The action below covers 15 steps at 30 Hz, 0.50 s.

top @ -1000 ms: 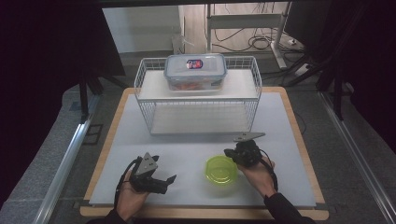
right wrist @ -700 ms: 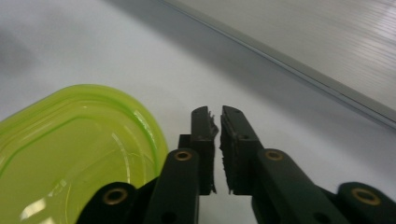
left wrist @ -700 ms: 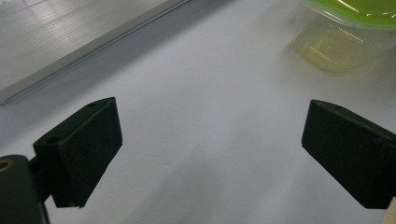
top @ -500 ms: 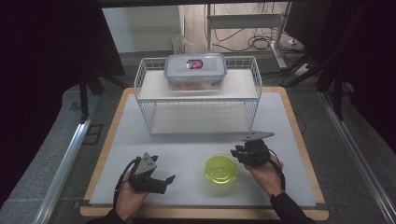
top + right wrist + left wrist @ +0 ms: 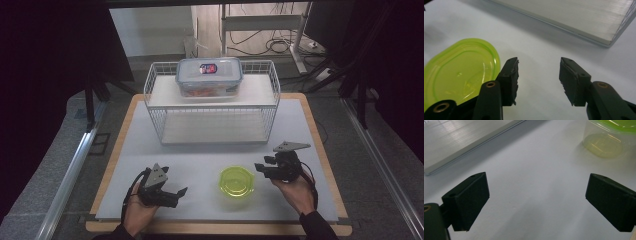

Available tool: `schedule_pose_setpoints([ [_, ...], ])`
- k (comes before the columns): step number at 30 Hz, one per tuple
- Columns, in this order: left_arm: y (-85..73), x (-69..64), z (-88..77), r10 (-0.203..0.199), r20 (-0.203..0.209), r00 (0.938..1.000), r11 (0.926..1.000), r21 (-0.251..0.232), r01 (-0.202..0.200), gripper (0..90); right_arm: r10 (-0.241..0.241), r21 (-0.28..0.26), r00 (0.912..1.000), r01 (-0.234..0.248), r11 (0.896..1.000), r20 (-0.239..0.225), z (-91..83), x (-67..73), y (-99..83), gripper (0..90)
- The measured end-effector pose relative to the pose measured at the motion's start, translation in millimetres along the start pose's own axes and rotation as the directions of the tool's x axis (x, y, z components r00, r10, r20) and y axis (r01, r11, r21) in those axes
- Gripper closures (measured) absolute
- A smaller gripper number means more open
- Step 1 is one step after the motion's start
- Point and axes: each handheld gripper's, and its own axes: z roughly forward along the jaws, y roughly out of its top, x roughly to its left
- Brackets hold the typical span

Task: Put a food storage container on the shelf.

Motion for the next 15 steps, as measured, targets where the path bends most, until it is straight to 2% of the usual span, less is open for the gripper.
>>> schedule_pose_setpoints([
  [7, 0.3, -1.0, 0.5, 0.003, -0.001, 1.0, 1.0, 0.001, -0.003, 4.8, 0.011, -0.002, 0.9999, -0.011, 1.0, -0.011, -11.3, 9.5, -7.9, 45.9],
  [10, 0.5, -1.4, 0.7, 0.008, -0.001, 1.0, 1.0, -0.001, -0.008, 4.8, 0.017, -0.005, 0.9998, -0.017, 1.0, -0.007, -17.5, 16.4, -13.9, 46.5],
  [15, 0.7, -2.3, 1.3, 0.012, 0.003, 0.9999, 0.9999, 0.0, -0.012, 4.8, 0.032, 0.001, 0.999, -0.032, 0.999, -0.031, -25.0, 31.1, -24.0, 45.1],
])
